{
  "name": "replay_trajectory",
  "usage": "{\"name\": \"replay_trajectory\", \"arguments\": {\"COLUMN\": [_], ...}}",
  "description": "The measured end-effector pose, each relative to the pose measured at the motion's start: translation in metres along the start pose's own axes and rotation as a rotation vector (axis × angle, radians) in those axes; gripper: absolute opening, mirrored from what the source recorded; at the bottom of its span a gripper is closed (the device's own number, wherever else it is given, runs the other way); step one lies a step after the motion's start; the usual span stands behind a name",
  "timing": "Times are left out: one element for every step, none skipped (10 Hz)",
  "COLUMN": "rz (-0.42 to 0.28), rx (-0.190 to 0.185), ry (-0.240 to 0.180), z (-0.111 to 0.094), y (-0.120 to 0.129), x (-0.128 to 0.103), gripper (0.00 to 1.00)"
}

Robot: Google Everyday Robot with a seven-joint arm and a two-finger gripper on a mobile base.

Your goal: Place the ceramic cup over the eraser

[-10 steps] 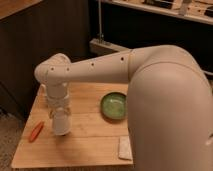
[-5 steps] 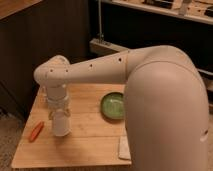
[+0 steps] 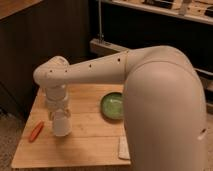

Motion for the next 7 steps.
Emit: {"name": "replay_trajectory", "arguments": {"rz": [-0.002,-0.002,-0.002,-0.001,-0.003,-0.003,-0.004], "rx": [-0.003,-0.004,-0.005,-0.005,-0.007,-0.008,-0.008], "ry": [0.002,0.004,0.005,0.005,0.005,0.006,0.004], "z": [0.0015,0.0028,0.003,0.0032,0.0038,0.0046,0.0041], "y": [0.0025,0.0035,0.0042,0.004,0.0051,0.0058,0.0063], "x": [0.0,0.0,0.0002,0.0002,0.0005,0.0005,0.0008], "gripper": [0.6,0.6,0.6,0.6,0.6,0.6,0.6]}}
